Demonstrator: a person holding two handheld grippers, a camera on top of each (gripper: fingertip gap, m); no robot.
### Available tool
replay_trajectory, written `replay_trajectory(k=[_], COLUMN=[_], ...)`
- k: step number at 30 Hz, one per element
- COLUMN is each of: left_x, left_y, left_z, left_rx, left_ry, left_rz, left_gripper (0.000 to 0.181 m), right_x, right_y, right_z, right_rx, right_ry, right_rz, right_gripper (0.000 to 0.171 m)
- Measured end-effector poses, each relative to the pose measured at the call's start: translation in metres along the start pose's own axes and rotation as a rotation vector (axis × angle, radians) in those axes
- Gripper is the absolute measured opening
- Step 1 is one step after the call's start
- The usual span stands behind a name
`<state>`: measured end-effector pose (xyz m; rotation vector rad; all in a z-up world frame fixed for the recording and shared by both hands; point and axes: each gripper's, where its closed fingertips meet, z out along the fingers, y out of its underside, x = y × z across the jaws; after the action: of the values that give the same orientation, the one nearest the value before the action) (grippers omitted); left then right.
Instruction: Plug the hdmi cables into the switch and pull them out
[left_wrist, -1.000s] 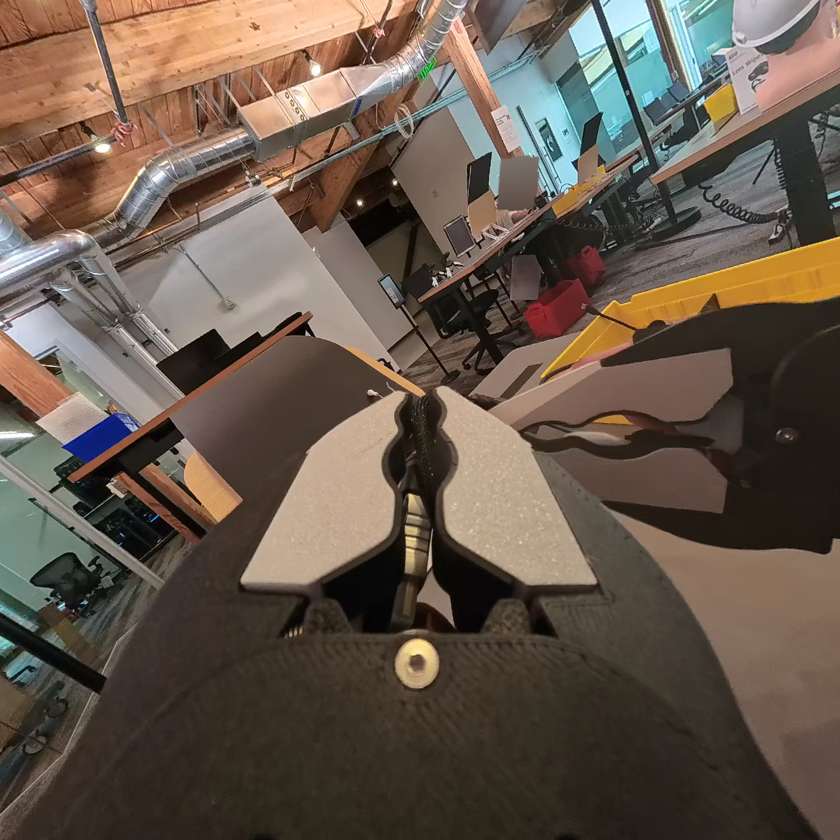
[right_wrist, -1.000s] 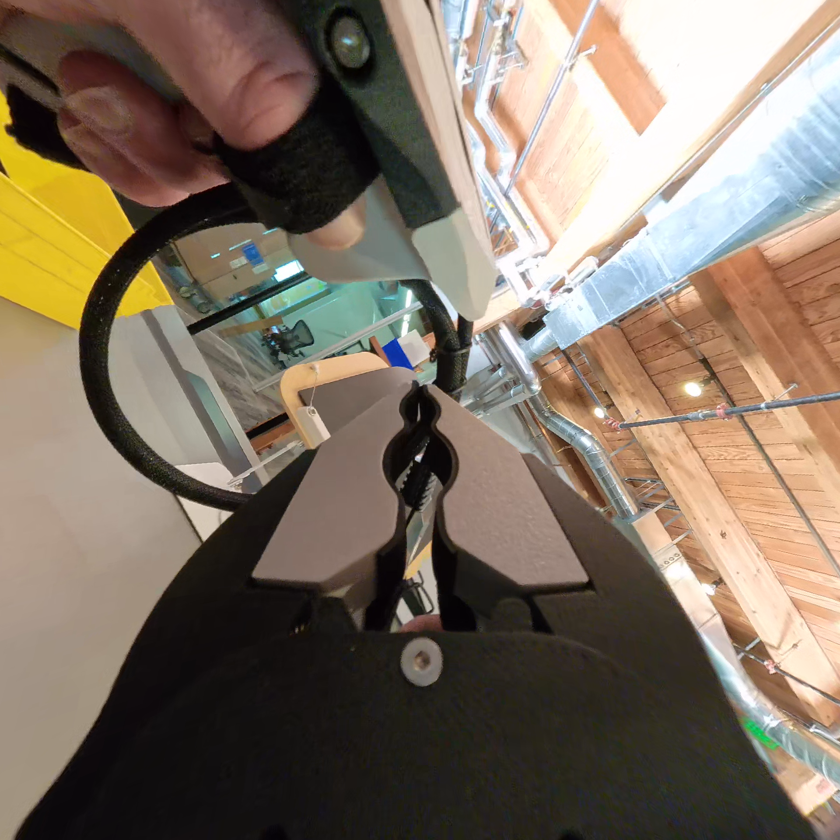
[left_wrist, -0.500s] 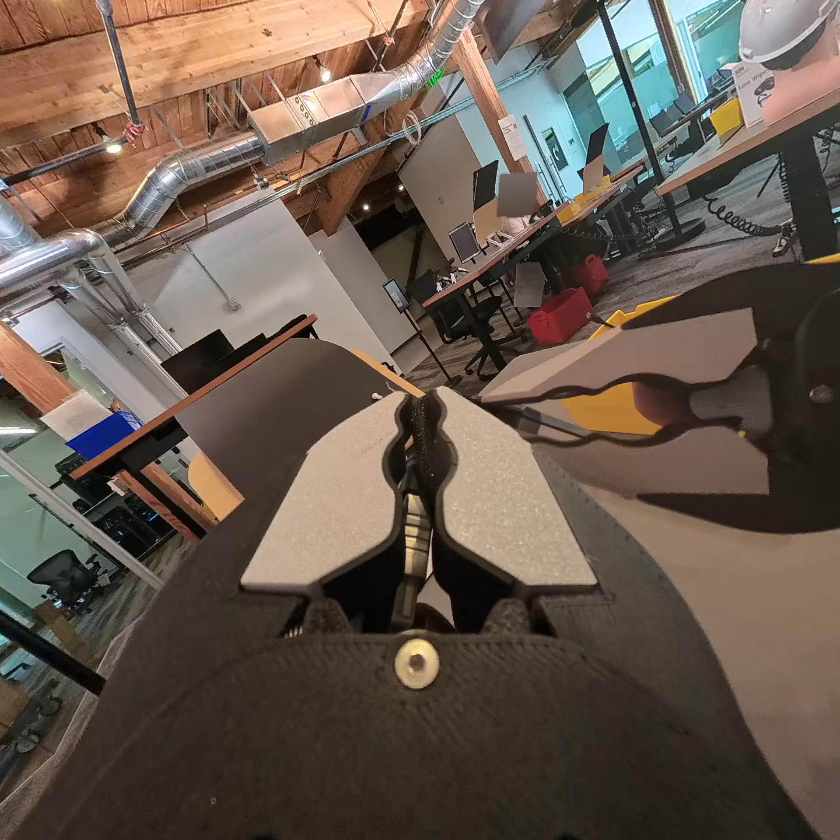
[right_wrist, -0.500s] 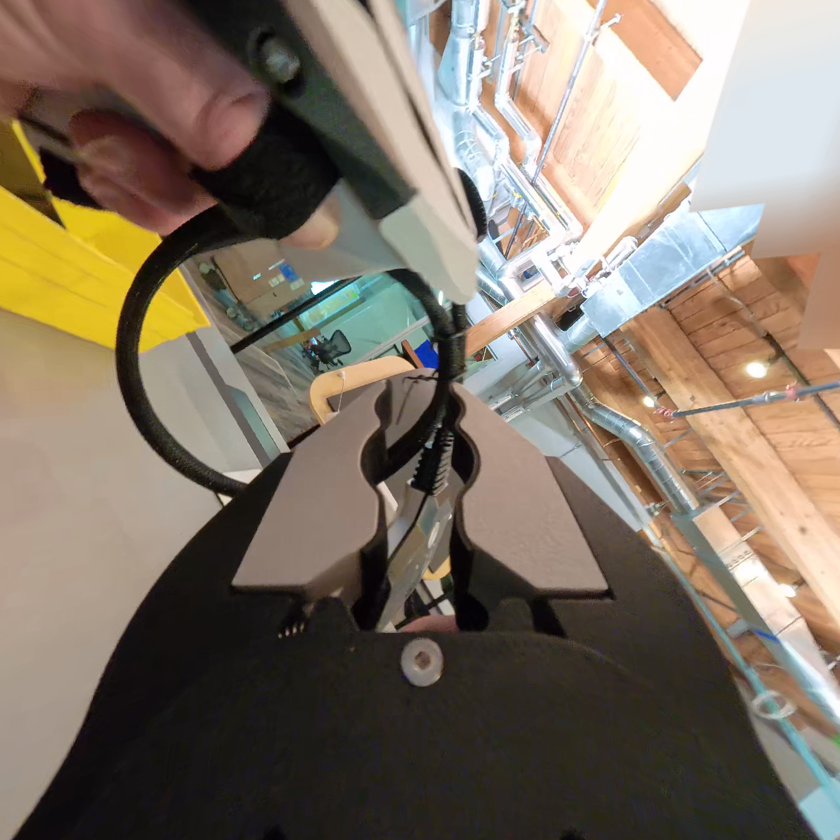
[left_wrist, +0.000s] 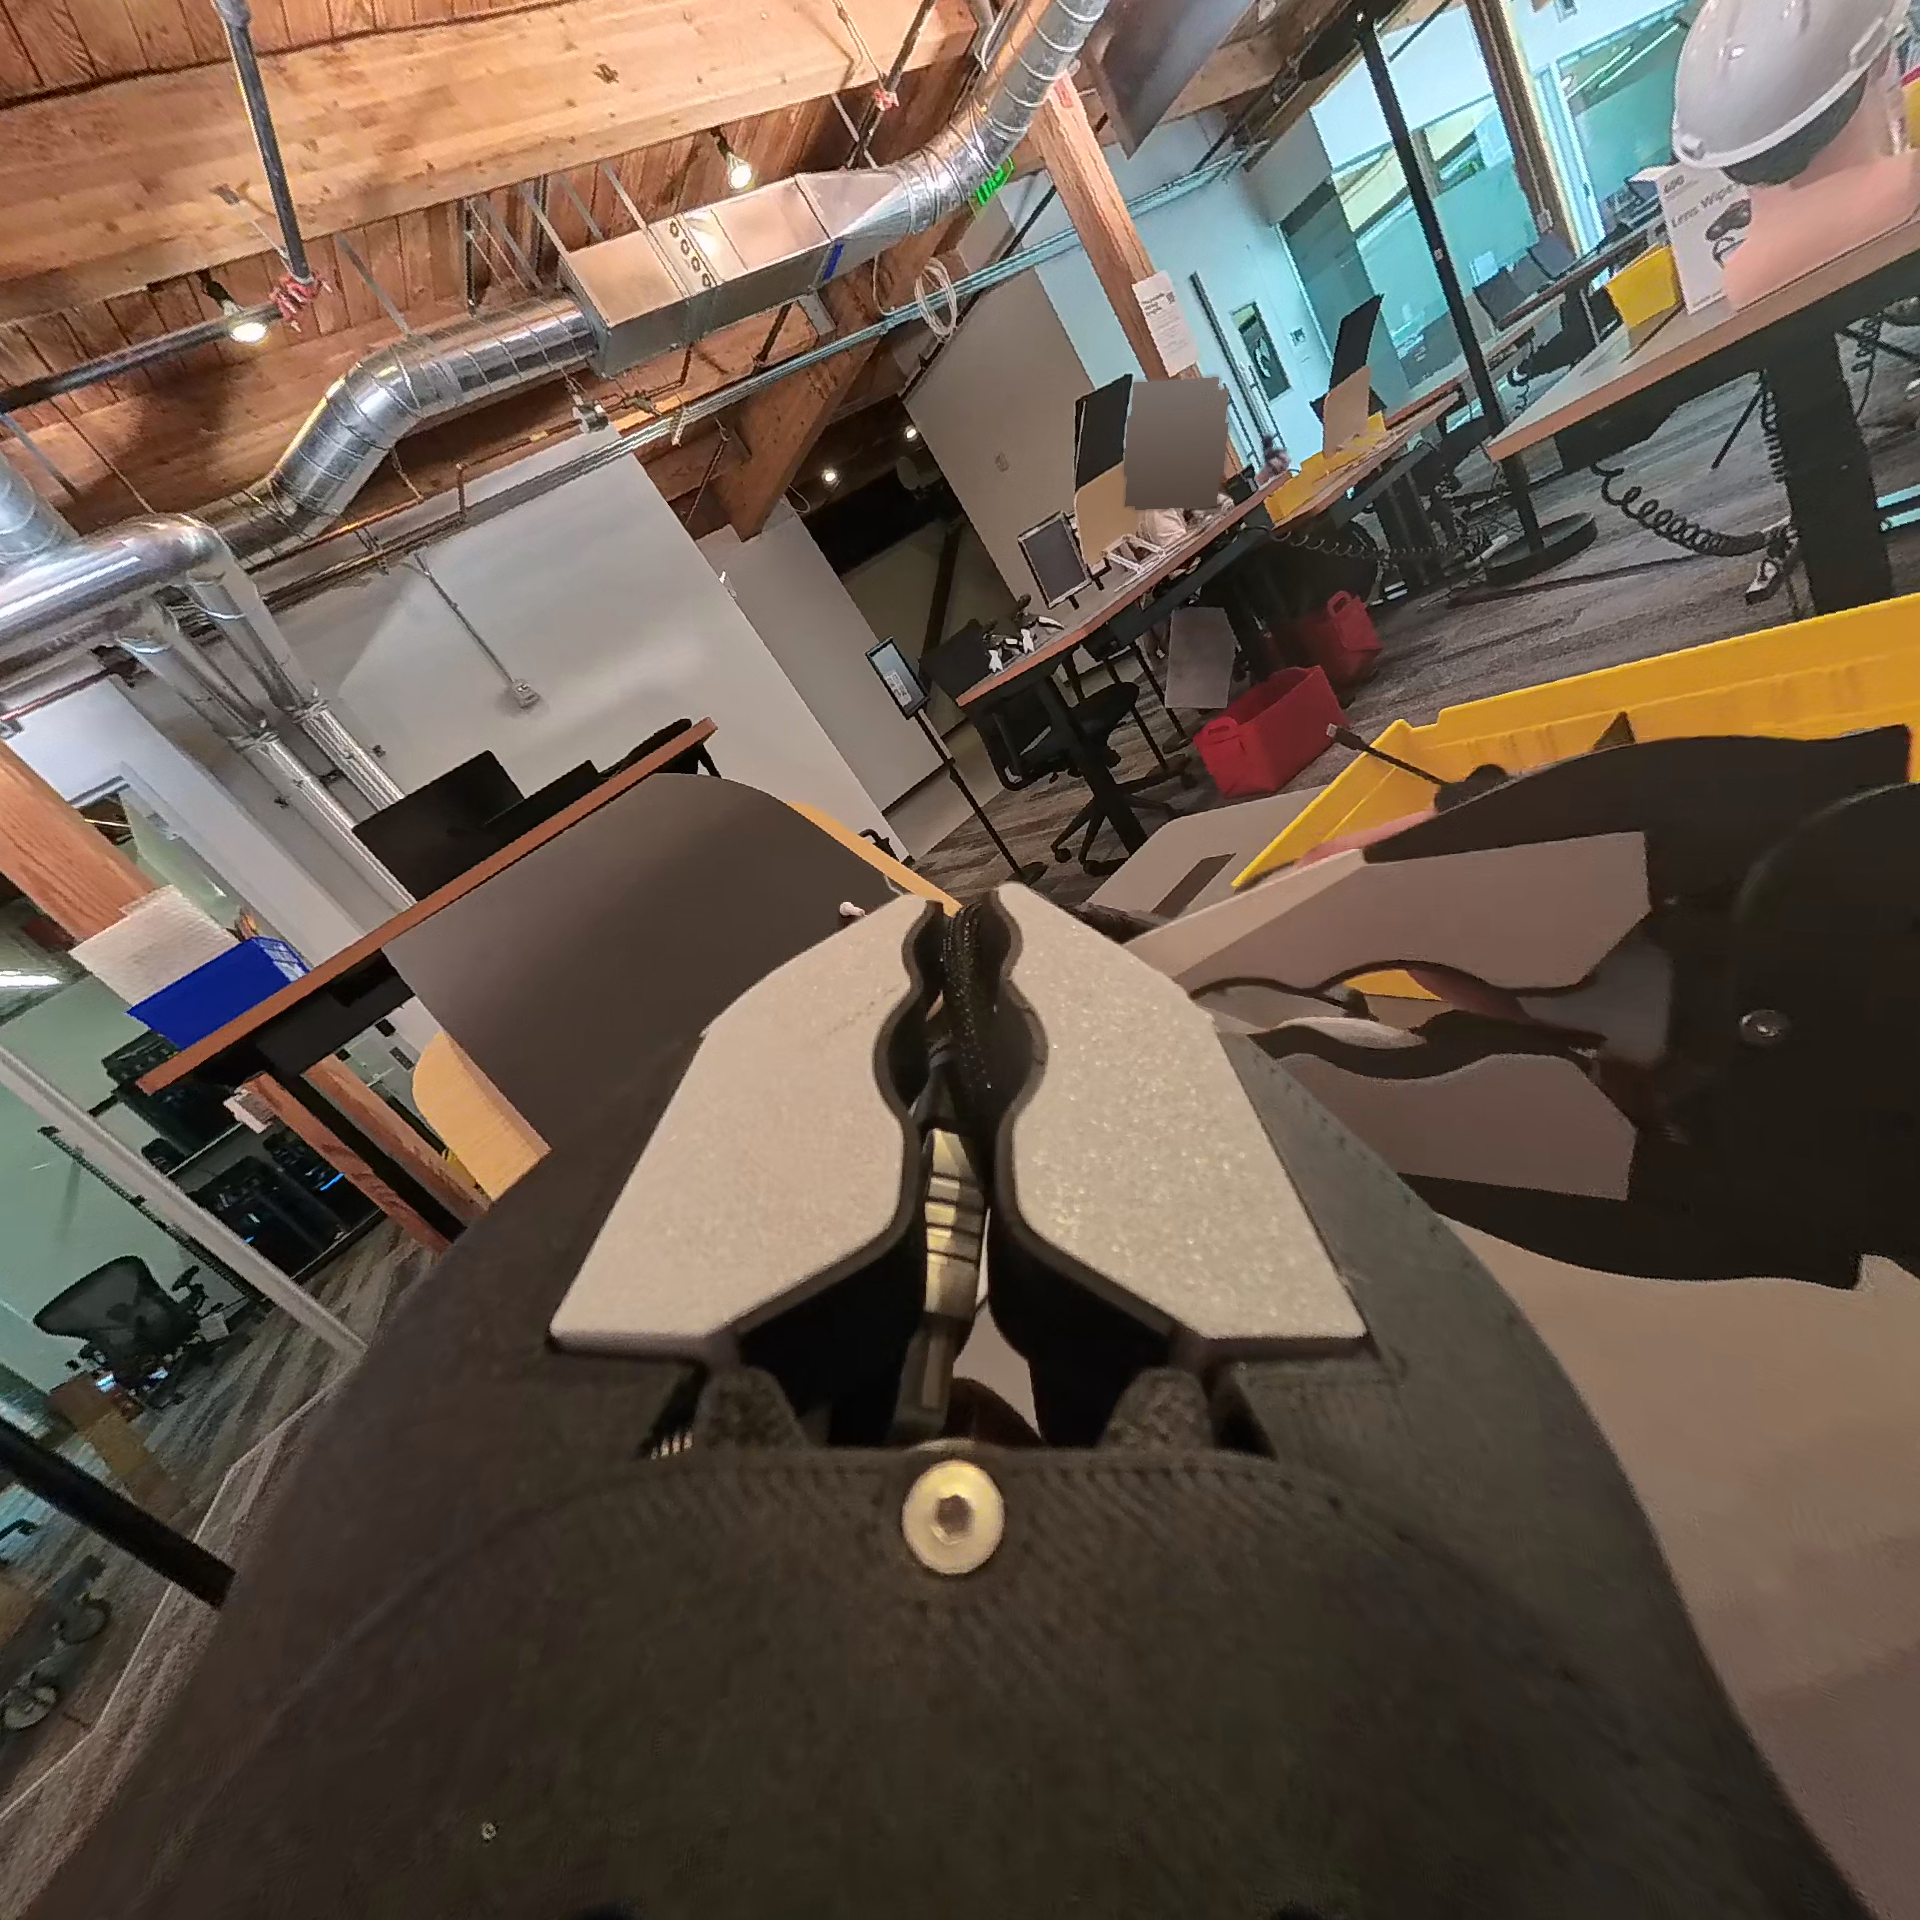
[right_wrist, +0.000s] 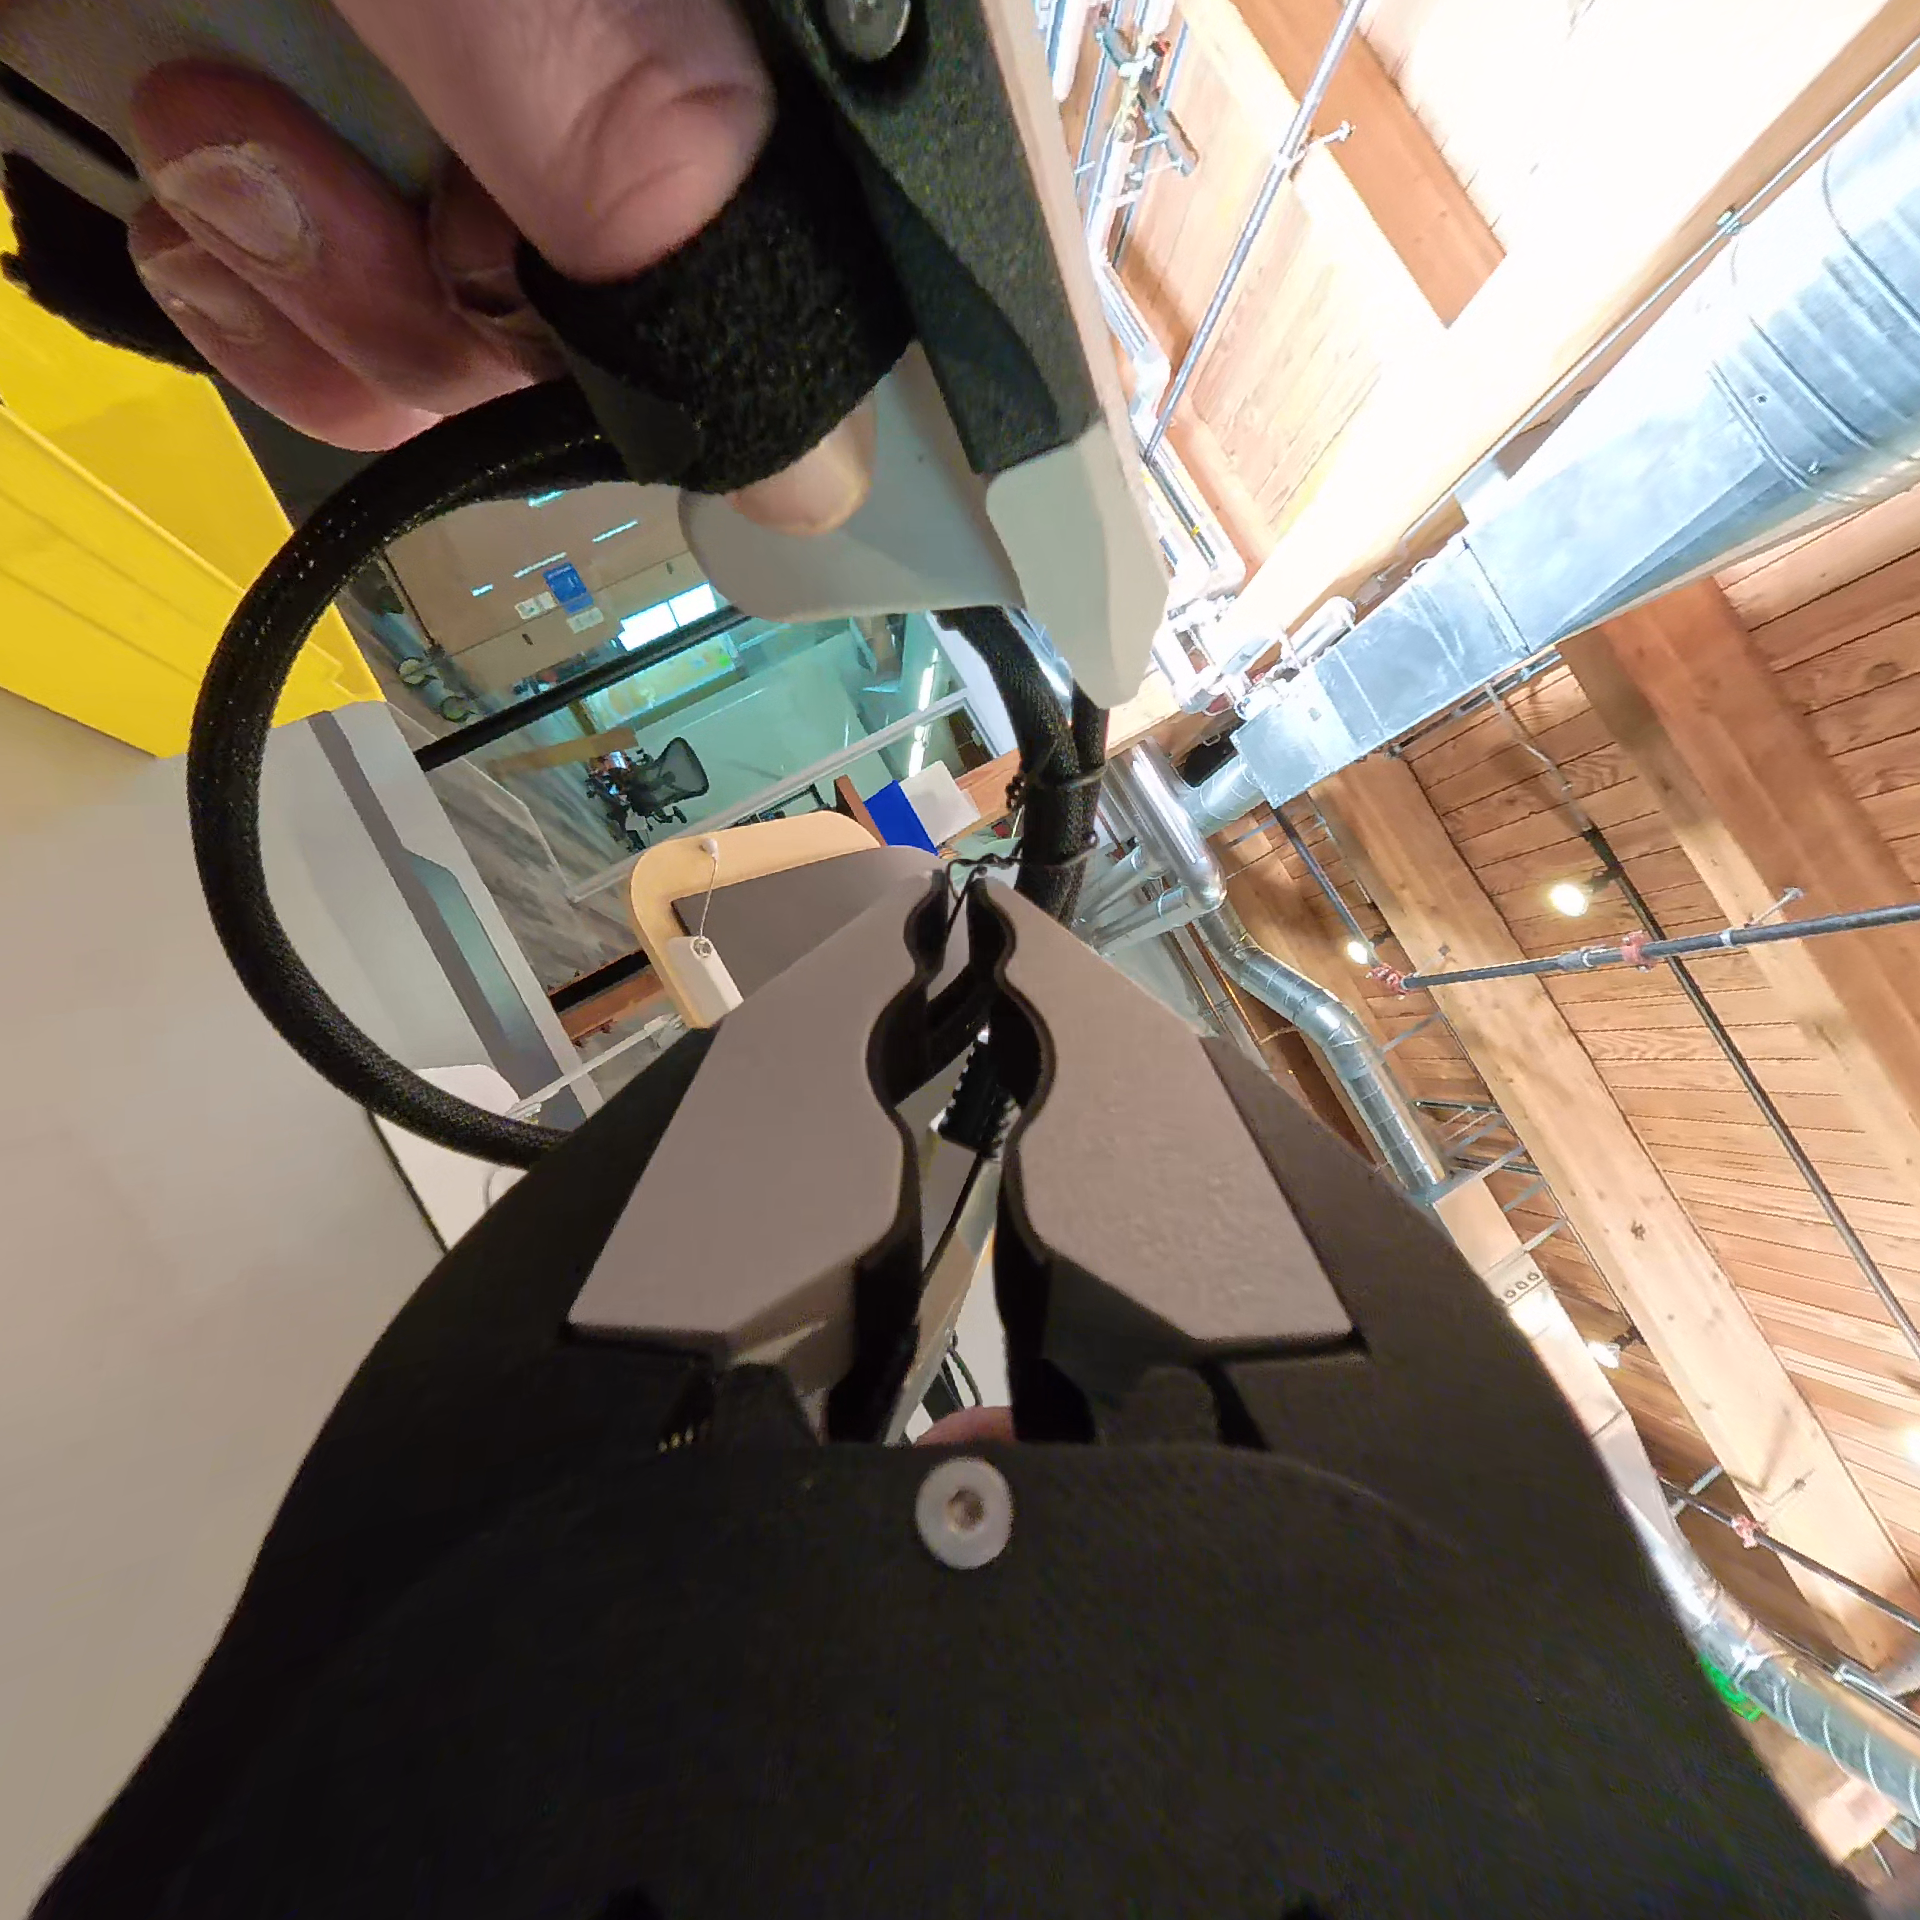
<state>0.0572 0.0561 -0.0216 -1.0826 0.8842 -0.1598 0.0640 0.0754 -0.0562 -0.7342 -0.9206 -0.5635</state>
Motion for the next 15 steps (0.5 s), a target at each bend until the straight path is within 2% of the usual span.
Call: replay_trajectory(k=[5, 7, 11, 15], left_x=[0.000, 0.000, -0.001, 0.000], left_y=[-0.002, -0.002, -0.005, -0.005], left_z=[-0.001, -0.001, -0.002, -0.002], left_rx=[0.005, 0.006, 0.016, 0.026], left_ry=[0.000, 0.001, -0.006, -0.005], left_rz=[0.002, 0.004, 0.010, 0.008], left_gripper=[0.005, 0.006, 0.005, 0.005], right_x=[0.002, 0.002, 0.003, 0.007], right_y=[-0.002, -0.002, -0.004, -0.016], right_z=[-0.002, -0.003, -0.006, -0.012], right_rx=[0.014, 0.017, 0.043, 0.134], right_ry=[-0.016, -0.052, -0.151, -0.319], right_rz=[0.043, 0.131, 0.472, 1.059], right_gripper=[0.000, 0.000, 0.000, 0.000])
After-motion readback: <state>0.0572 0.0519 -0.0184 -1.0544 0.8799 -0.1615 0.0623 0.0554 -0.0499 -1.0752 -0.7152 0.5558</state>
